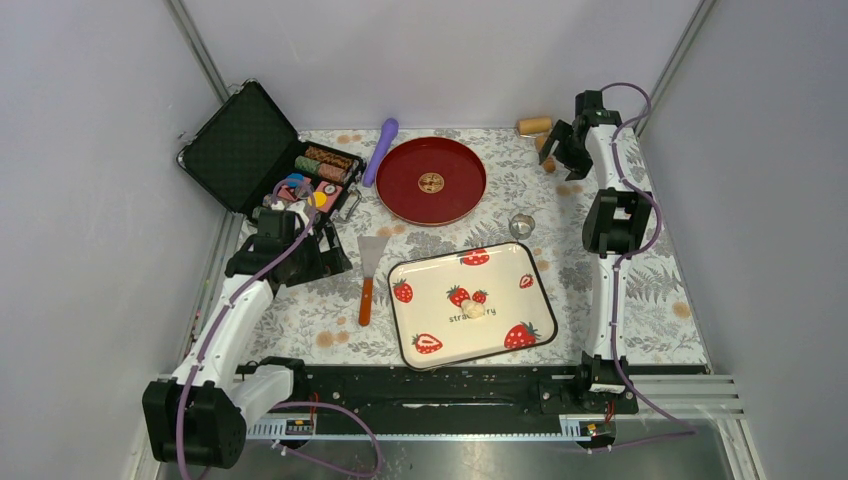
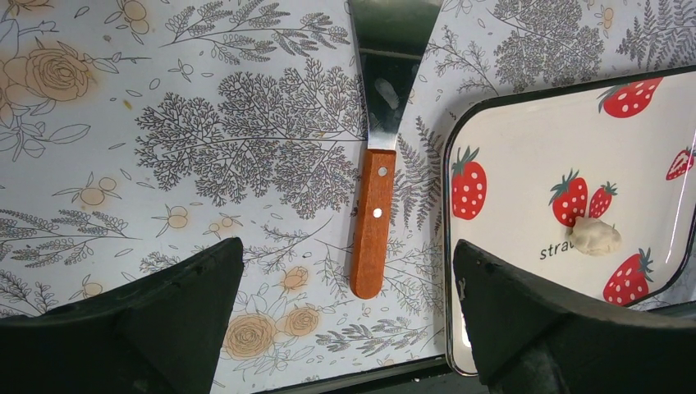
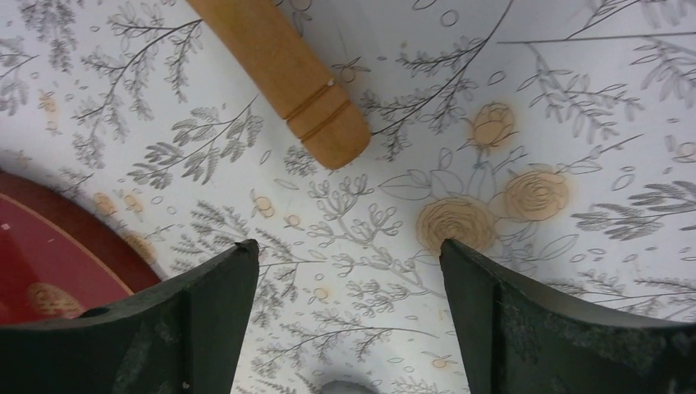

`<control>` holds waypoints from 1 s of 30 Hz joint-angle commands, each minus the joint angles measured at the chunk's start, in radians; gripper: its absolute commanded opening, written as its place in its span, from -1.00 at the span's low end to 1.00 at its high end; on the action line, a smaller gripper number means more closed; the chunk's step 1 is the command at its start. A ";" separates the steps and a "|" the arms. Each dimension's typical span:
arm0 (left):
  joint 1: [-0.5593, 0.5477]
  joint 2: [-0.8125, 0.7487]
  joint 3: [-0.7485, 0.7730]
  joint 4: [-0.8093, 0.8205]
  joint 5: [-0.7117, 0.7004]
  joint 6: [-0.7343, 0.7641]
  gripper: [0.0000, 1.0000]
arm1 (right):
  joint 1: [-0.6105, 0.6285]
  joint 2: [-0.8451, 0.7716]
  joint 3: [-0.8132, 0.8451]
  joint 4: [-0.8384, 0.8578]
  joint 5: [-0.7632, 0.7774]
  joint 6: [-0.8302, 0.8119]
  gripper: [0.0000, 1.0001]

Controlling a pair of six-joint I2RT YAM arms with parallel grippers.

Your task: Roll out the dumpling wrappers from the dough

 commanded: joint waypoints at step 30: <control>-0.004 -0.009 0.003 0.024 0.010 0.004 0.98 | -0.095 0.139 0.015 0.262 -0.255 0.638 0.60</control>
